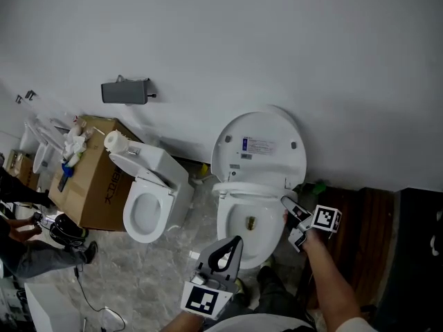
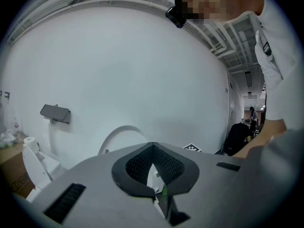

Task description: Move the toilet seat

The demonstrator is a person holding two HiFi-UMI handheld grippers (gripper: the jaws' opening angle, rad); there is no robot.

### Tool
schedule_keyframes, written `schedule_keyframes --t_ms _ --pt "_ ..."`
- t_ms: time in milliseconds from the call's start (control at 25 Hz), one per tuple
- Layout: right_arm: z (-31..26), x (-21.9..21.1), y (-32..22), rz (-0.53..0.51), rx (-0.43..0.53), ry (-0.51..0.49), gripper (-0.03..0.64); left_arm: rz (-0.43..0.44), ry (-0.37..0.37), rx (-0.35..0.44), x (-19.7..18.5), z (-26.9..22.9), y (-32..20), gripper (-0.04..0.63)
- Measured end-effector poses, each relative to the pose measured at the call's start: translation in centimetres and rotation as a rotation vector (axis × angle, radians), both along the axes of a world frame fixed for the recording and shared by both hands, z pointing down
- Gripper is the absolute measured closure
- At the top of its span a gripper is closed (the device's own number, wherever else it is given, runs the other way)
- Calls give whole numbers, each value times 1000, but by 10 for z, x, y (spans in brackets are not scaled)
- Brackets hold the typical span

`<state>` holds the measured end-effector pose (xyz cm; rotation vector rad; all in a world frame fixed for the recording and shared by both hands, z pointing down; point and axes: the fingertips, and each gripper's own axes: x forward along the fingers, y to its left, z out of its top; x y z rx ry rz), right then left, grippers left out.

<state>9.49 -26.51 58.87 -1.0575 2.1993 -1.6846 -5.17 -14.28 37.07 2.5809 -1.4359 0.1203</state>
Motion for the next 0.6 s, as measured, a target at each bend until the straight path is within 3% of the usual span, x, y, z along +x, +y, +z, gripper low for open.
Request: schedule_keyframes --t_ms 240,600 --pt "-7 -6 -24 -18 -3 -15 565 -32 -8 -13 2 -1 -20 591" --pt "-12 -1 -72 3 33 82 572 -63 -10 -12 10 -1 -48 592"
